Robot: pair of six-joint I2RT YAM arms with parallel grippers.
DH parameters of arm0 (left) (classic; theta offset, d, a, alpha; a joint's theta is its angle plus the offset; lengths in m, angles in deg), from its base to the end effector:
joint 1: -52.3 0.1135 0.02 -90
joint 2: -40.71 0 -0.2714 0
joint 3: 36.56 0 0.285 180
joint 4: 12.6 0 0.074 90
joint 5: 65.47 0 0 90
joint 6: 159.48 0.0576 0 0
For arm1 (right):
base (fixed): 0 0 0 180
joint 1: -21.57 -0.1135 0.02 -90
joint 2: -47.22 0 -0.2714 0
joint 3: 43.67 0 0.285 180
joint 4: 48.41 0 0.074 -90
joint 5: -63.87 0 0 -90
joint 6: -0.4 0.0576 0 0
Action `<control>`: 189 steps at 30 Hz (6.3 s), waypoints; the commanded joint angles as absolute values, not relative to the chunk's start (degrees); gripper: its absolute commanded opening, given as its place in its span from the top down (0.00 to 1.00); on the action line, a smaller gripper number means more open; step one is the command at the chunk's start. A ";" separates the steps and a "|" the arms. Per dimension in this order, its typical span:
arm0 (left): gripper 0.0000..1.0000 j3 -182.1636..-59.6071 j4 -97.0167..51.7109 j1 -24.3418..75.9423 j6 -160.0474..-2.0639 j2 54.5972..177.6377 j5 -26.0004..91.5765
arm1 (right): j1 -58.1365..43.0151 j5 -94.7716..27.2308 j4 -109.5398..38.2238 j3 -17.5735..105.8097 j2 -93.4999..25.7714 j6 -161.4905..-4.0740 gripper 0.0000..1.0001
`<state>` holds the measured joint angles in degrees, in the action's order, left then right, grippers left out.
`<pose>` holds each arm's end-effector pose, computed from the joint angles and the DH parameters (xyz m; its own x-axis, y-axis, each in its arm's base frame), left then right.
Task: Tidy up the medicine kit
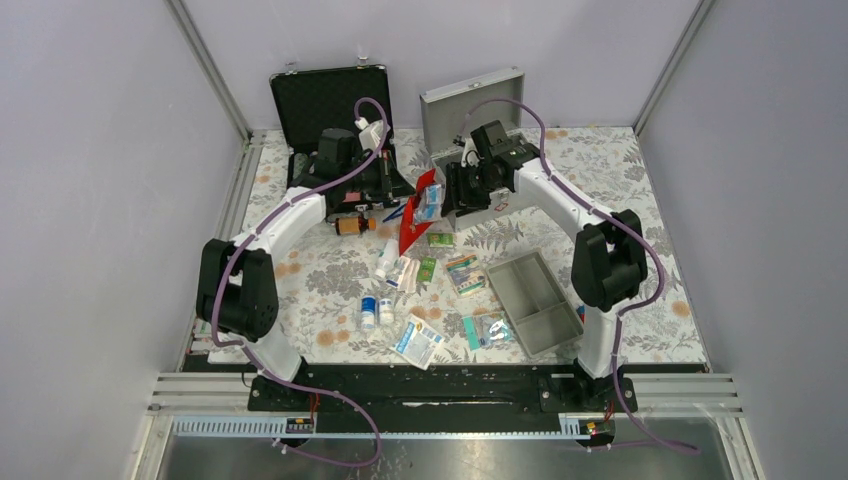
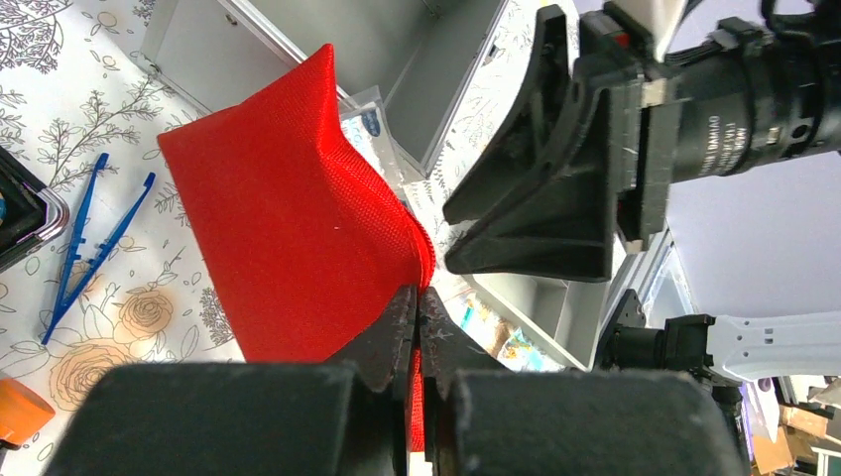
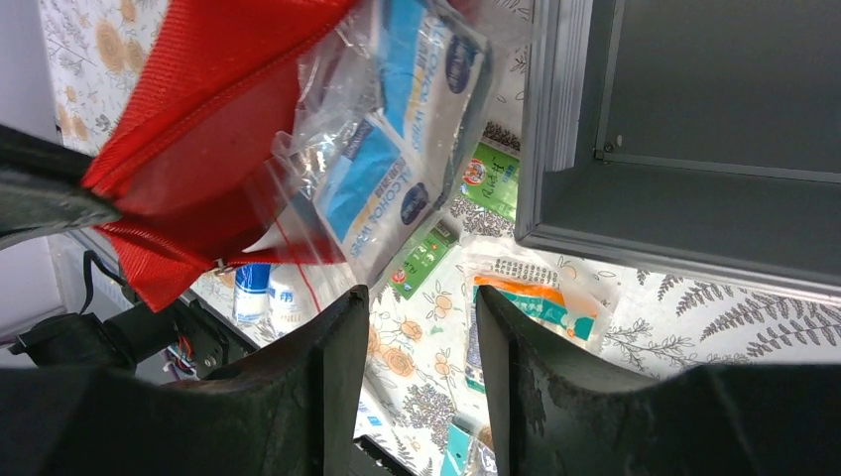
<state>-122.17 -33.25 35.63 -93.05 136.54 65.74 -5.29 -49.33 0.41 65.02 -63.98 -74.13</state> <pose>0.3999 -0.1593 0.2727 -0.7534 -0.0884 -0.6516 0.4978 0.5707 -0.6531 0.4199 0.2381 0.2549 -0.8406 -0.1509 -0.5202 -0.4261 0.7772 0.4631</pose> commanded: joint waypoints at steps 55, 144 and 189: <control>1.00 -122.53 -21.10 31.18 -105.72 139.00 53.48 | -13.06 -29.27 7.79 82.21 -68.92 -65.07 1.00; 1.00 -123.78 -32.16 36.13 -92.35 135.59 67.14 | -12.42 -41.87 -0.43 75.96 -59.67 -76.35 0.32; 1.00 -113.39 -47.97 48.32 -86.89 108.83 43.65 | -7.17 -56.07 -2.05 51.73 -50.65 -125.25 0.41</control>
